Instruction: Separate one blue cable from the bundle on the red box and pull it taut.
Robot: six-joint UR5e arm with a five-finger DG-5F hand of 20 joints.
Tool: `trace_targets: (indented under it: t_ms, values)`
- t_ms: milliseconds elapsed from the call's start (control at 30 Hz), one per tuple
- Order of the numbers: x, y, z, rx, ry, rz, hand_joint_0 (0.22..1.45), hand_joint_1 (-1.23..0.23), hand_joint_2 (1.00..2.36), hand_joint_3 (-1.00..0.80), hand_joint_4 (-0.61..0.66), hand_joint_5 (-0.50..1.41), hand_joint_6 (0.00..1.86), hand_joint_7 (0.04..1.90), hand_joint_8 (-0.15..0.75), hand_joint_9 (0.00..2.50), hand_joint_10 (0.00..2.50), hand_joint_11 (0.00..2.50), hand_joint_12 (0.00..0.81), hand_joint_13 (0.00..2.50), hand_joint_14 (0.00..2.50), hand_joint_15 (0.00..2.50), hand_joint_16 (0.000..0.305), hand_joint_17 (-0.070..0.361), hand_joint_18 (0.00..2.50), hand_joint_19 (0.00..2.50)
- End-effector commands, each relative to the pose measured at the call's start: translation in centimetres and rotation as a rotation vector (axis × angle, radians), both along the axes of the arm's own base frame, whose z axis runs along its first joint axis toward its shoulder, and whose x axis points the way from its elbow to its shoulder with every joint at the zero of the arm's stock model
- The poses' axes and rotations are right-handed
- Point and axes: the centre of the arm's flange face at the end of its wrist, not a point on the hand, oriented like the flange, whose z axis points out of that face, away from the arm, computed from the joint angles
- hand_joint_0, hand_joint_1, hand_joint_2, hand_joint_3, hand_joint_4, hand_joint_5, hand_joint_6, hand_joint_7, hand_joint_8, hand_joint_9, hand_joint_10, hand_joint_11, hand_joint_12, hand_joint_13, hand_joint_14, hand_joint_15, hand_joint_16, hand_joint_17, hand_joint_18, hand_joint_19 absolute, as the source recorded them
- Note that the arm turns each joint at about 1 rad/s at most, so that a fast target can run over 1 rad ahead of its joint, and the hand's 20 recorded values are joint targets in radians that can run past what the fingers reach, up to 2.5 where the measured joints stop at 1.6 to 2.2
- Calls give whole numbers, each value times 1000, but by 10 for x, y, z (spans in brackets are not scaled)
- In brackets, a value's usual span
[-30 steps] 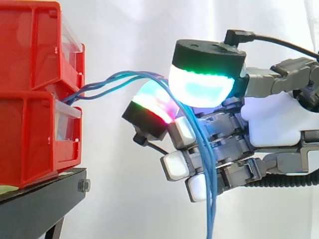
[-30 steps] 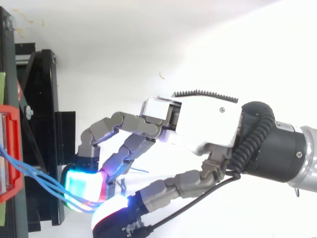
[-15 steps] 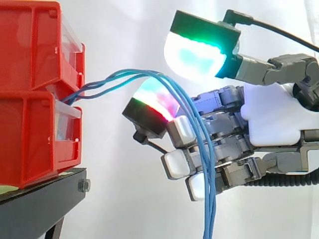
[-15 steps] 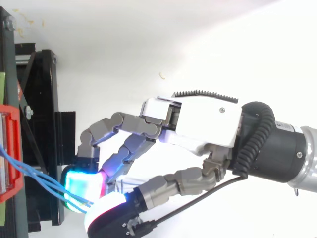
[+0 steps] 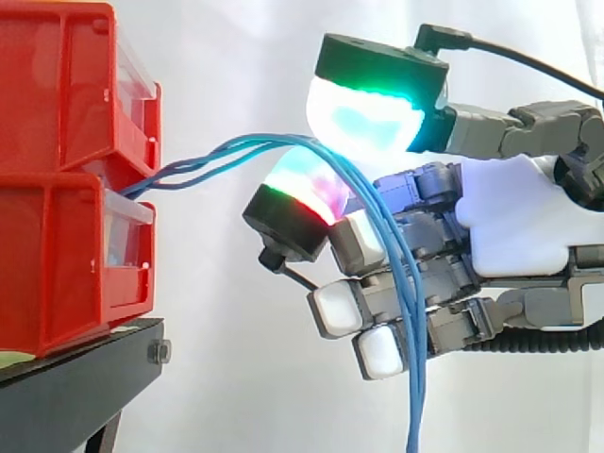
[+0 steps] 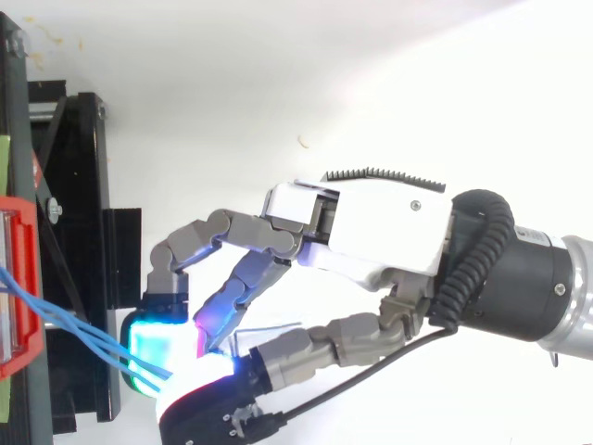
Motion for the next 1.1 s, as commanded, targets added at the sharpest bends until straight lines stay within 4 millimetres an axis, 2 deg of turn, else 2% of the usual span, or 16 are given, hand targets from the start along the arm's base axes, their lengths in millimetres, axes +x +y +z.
trace_targets:
  t_ms: [0, 133, 500, 667, 767, 933, 1067]
  values:
    - [0, 1, 0, 0, 1, 1, 696, -865, 1017, -233, 96, -206, 863, 1021, 321, 985, 18, 720, 359, 1000, 14, 478, 50, 112, 829, 583]
    - [0, -1, 0, 0, 1, -1, 791, -917, 1013, -310, 96, -225, 873, 997, 288, 781, 16, 673, 349, 916, 15, 470, 49, 111, 781, 576]
    - [0, 1, 0, 10, -2, 0, 843, -915, 1009, -382, 78, -231, 877, 992, 284, 707, 16, 650, 346, 860, 13, 464, 49, 111, 736, 594]
    - [0, 1, 0, 10, -2, 0, 724, -900, 1002, -463, 97, -218, 867, 1014, 296, 749, 15, 649, 355, 875, 13, 453, 49, 110, 792, 557]
    - [0, 0, 1, 10, -2, 0, 624, -763, 1004, -445, 95, -188, 847, 1064, 322, 889, 15, 660, 369, 916, 15, 470, 49, 111, 806, 620]
    - [0, -1, 0, 10, -2, -1, 606, -626, 1008, -385, 96, -155, 798, 1113, 327, 964, 15, 649, 374, 931, 13, 474, 50, 113, 813, 670]
    - [0, -1, 1, 11, -5, -3, 615, -613, 1010, -366, 103, -144, 765, 1091, 331, 959, 20, 638, 377, 925, 13, 478, 51, 114, 807, 669]
